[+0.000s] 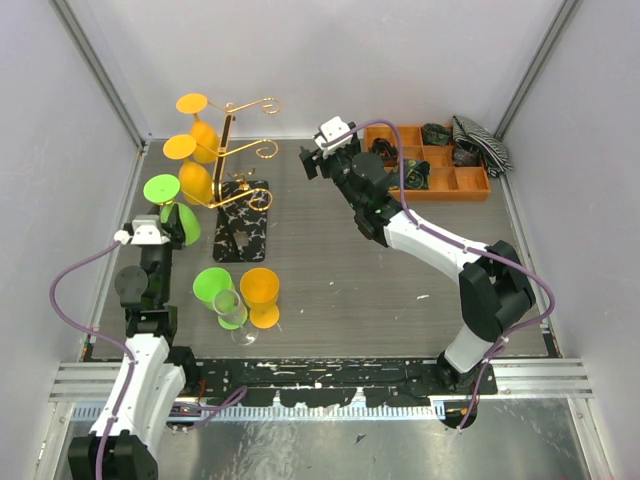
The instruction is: Place the wine glass upside down on the wine glass rack
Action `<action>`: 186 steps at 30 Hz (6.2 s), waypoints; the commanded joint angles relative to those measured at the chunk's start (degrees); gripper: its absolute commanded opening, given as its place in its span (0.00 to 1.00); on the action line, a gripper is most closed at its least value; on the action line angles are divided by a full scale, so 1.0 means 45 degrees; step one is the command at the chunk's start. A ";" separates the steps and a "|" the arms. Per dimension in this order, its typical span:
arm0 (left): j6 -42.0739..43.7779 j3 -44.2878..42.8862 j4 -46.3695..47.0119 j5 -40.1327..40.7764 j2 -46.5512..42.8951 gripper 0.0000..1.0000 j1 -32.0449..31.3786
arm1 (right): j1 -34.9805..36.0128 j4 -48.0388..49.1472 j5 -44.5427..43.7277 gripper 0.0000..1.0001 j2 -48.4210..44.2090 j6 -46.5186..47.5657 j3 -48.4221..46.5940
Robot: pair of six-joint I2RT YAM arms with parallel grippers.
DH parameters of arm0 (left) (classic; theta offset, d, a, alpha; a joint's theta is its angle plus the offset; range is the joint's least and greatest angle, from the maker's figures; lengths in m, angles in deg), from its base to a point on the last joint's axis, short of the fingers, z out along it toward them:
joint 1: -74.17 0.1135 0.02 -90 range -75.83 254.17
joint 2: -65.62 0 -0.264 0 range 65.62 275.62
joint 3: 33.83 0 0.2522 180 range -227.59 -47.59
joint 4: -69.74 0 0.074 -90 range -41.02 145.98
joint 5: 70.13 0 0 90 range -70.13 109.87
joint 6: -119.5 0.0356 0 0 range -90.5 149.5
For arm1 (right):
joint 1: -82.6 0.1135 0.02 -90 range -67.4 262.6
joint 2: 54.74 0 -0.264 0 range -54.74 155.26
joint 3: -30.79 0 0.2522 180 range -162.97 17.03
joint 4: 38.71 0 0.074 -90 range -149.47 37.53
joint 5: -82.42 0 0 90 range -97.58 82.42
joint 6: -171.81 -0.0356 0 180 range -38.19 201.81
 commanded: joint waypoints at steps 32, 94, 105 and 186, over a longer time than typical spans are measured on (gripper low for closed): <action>-0.0438 -0.5227 -1.4079 -0.1754 -0.2651 0.71 0.0042 | -0.0050 -0.8479 -0.0269 0.87 -0.1988 -0.2735 -0.2410; -0.4284 -1.1424 -2.4209 0.0959 0.5163 0.67 -0.3427 | -0.0065 -0.9069 -0.0872 0.90 -0.1748 -0.3376 -0.3104; -0.4573 -1.1219 -2.4015 0.1380 0.5844 0.67 -0.3479 | -0.0064 -0.9084 -0.1012 0.90 -0.1830 -0.3215 -0.3042; -0.4756 -1.3105 -2.5647 0.0553 0.7460 0.25 -0.5177 | -0.0081 -0.8989 -0.1622 0.91 -0.1833 -0.2439 -0.2851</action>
